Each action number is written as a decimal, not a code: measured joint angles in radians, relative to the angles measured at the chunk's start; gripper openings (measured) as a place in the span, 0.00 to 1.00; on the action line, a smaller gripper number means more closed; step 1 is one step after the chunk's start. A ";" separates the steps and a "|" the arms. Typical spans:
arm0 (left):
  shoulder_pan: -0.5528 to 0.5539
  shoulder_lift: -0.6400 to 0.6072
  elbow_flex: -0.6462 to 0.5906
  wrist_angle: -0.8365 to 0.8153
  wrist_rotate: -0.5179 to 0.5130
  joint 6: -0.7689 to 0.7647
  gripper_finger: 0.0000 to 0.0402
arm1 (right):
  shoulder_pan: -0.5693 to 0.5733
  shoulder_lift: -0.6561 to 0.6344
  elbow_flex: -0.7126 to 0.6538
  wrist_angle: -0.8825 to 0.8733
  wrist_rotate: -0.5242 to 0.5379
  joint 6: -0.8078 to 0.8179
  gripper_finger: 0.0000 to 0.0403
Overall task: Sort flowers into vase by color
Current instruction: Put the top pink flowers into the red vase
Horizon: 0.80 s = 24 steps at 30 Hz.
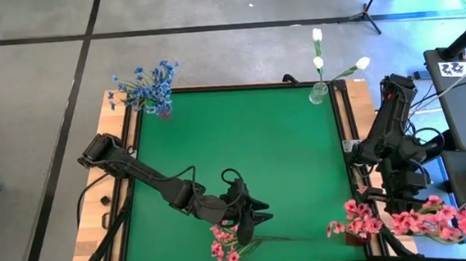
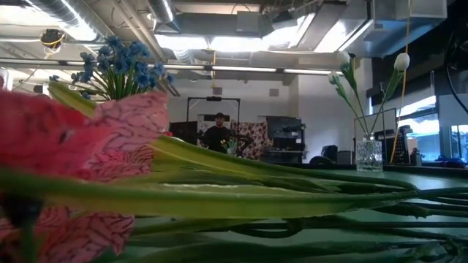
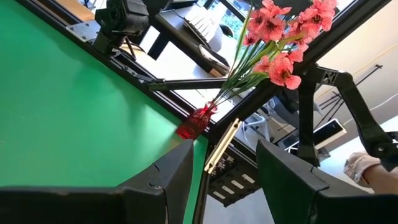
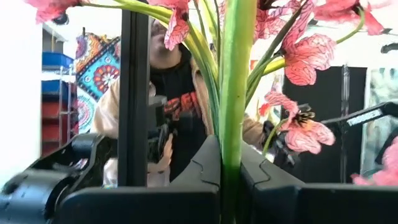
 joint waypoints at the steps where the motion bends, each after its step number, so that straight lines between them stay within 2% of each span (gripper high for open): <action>1: 0.000 0.000 0.000 0.000 0.000 0.000 0.42 | 0.000 0.004 0.000 -0.008 -0.004 0.000 0.02; 12: 0.001 0.000 0.000 0.000 0.000 -0.005 0.42 | 0.000 0.039 0.000 -0.127 -0.007 0.059 0.02; 16: 0.005 0.000 0.000 0.000 0.000 -0.030 0.42 | 0.000 0.039 0.000 -0.208 0.018 0.083 0.06; 20: 0.005 0.000 0.000 0.001 0.000 -0.033 0.42 | -0.001 0.039 0.000 -0.238 0.011 0.082 0.08; 24: 0.005 0.000 0.000 0.001 0.000 -0.034 0.42 | -0.001 0.029 0.000 -0.260 0.009 0.045 0.06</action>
